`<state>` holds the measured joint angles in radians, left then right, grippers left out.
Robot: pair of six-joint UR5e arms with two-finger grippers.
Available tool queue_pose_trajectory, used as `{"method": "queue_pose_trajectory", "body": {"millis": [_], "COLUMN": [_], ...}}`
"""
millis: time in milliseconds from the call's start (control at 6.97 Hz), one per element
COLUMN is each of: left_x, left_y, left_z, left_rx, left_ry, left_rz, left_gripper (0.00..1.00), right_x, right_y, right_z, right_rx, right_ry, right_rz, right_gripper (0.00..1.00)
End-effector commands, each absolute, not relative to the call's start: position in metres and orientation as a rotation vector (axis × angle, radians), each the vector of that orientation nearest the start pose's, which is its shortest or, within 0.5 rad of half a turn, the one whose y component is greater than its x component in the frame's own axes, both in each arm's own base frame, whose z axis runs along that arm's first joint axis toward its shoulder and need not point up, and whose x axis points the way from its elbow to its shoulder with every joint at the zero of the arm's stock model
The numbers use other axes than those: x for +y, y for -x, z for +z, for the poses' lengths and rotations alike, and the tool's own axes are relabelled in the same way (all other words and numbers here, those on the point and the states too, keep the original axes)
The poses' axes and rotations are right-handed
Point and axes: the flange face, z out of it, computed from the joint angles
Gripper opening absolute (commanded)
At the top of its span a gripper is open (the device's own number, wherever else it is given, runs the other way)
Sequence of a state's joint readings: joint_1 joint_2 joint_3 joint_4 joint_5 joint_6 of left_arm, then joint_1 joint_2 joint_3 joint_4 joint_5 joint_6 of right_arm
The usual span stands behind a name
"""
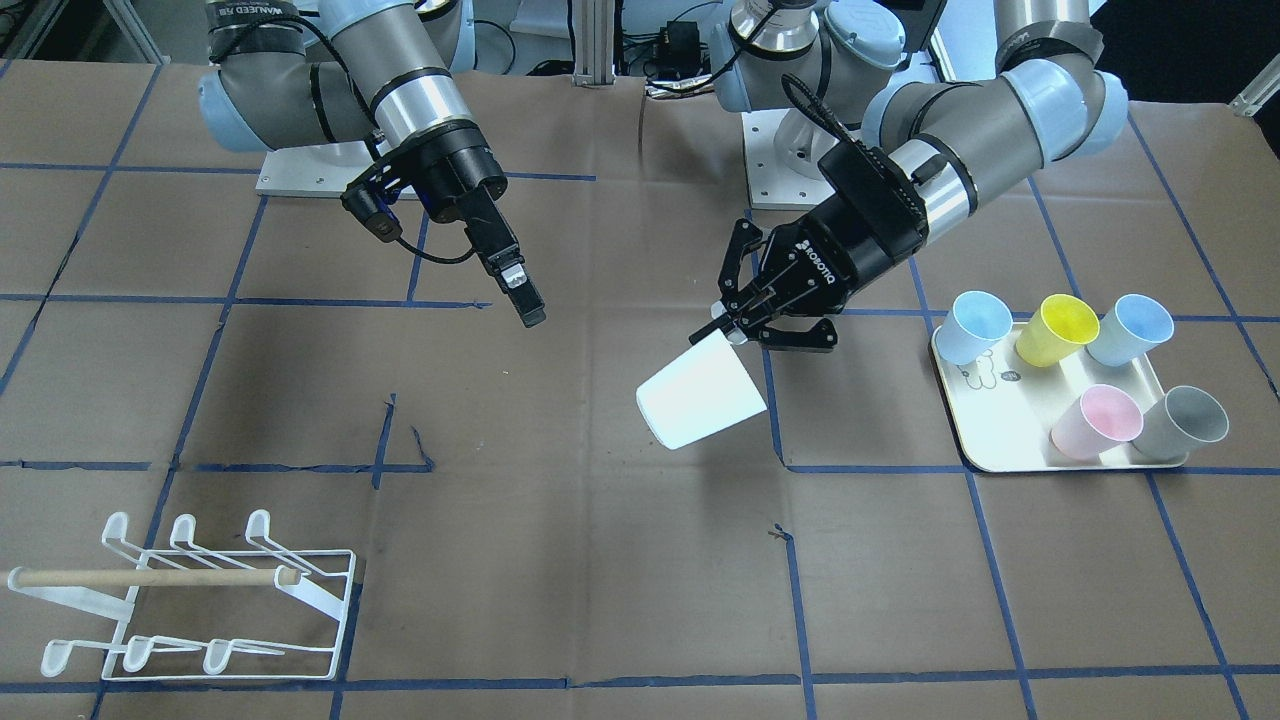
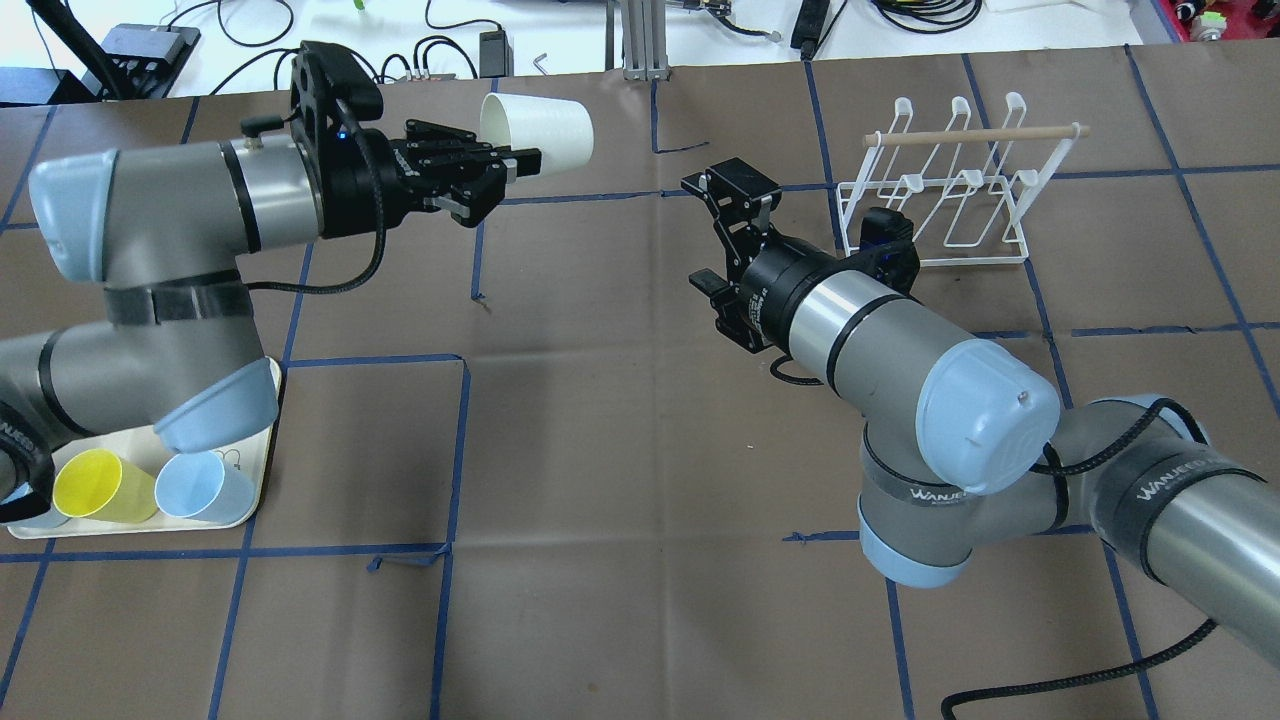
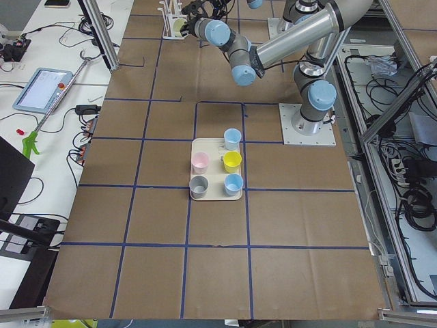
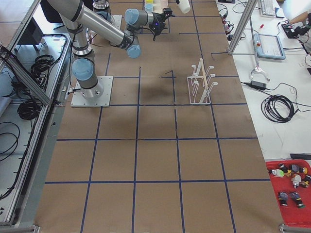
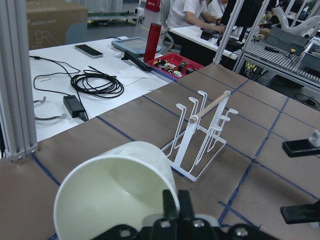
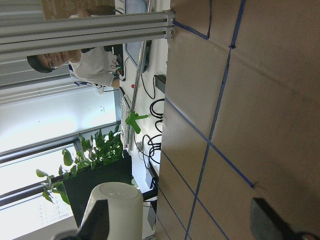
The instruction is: Transfer IKEA cup to right arm and place on rack
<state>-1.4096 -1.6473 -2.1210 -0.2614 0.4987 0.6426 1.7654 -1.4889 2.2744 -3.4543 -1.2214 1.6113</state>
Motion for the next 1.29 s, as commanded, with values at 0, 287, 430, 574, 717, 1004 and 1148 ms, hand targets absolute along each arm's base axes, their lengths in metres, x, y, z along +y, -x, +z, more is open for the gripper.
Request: {"method": "queue_pose_trajectory", "body": {"millis": [0, 287, 430, 574, 717, 1004, 1148], "left_x": [-0.466, -0.445, -0.445, -0.444, -0.444, -0.444, -0.444], "left_y": [0.152, 0.155, 0.155, 0.156, 0.156, 0.156, 0.156], "left_z": [0.369, 0.353, 0.352, 0.352, 0.352, 0.353, 0.353], "left_rx": [-1.854, -1.824, -1.822, -1.824, -1.829, -1.827, -1.826], "left_ry": [0.963, 0.951, 0.951, 0.946, 0.929, 0.931, 0.932], "left_rz": [1.226, 1.209, 1.215, 1.211, 1.201, 1.204, 1.205], "left_gripper": [0.00, 0.00, 0.00, 0.00, 0.00, 0.00, 0.00], "right_x": [-0.404, -0.413, -0.419, -0.418, -0.419, -0.419, -0.424], "right_y": [-0.257, -0.268, -0.277, -0.287, -0.289, -0.295, -0.301], "right_z": [0.359, 0.364, 0.366, 0.362, 0.362, 0.366, 0.374], "right_rx": [1.694, 1.705, 1.689, 1.685, 1.685, 1.692, 1.693], "right_ry": [-1.187, -1.188, -1.199, -1.211, -1.211, -1.211, -1.216], "right_rz": [-0.442, -0.409, -0.386, -0.353, -0.349, -0.334, -0.320], "right_gripper": [1.00, 1.00, 1.00, 1.00, 1.00, 1.00, 0.99]}}
